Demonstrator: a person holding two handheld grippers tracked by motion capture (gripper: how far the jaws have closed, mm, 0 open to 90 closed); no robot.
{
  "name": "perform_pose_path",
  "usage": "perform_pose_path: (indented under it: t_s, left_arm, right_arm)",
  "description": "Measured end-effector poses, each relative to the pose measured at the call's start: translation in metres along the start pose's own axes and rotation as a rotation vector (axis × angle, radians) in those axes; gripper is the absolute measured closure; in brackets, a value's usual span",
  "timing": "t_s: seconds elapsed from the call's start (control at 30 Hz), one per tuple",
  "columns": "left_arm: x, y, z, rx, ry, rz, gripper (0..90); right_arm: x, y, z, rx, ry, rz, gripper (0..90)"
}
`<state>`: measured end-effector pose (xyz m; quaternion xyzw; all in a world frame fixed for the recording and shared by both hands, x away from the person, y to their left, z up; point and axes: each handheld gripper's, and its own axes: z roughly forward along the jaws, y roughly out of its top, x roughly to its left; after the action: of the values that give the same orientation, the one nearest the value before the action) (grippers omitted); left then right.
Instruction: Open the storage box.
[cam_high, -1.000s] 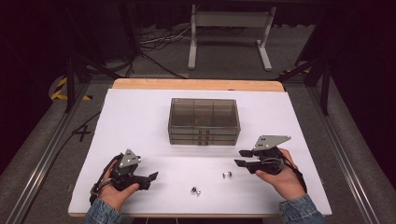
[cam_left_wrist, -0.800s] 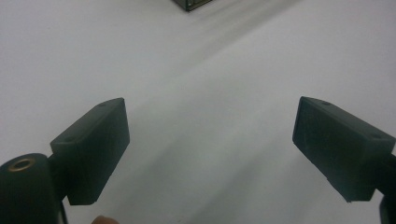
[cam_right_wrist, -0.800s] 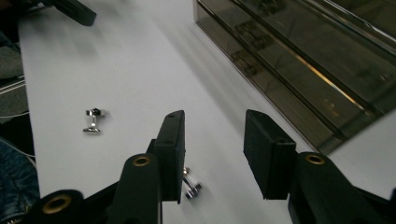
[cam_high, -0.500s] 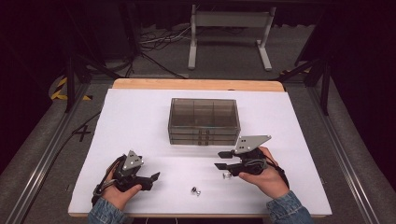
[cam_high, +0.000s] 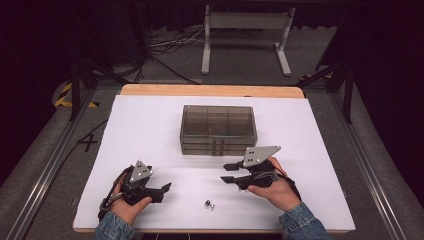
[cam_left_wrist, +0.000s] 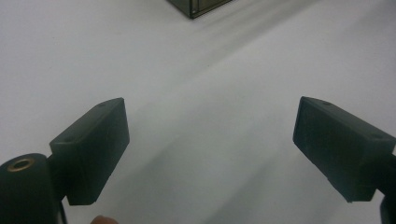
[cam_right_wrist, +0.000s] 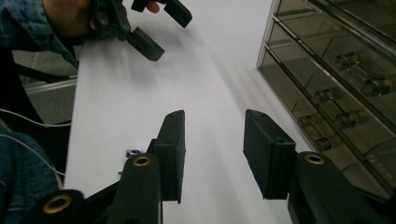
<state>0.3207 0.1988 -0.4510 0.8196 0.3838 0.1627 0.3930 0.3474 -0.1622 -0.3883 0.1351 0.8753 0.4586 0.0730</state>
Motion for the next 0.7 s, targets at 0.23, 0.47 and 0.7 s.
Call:
perform_pose_path:
  t_s: [0.23,0.47,0.7]
  left_arm:
    - [0.0,-0.001,0.0,-0.005,0.0,-0.001,11.6]
    - [-0.001,-0.001,0.001,-0.012,-0.008,-0.01,11.6]
    - [-0.001,-0.001,0.002,-0.012,-0.012,-0.008,11.7]
  right_arm:
    - [0.008,0.0,0.006,0.029,-0.086,-0.161,59.9]
    - [0.012,-0.001,0.008,0.035,-0.16,-0.281,59.7]
    - [0.02,0.0,0.012,0.047,-0.235,-0.434,59.5]
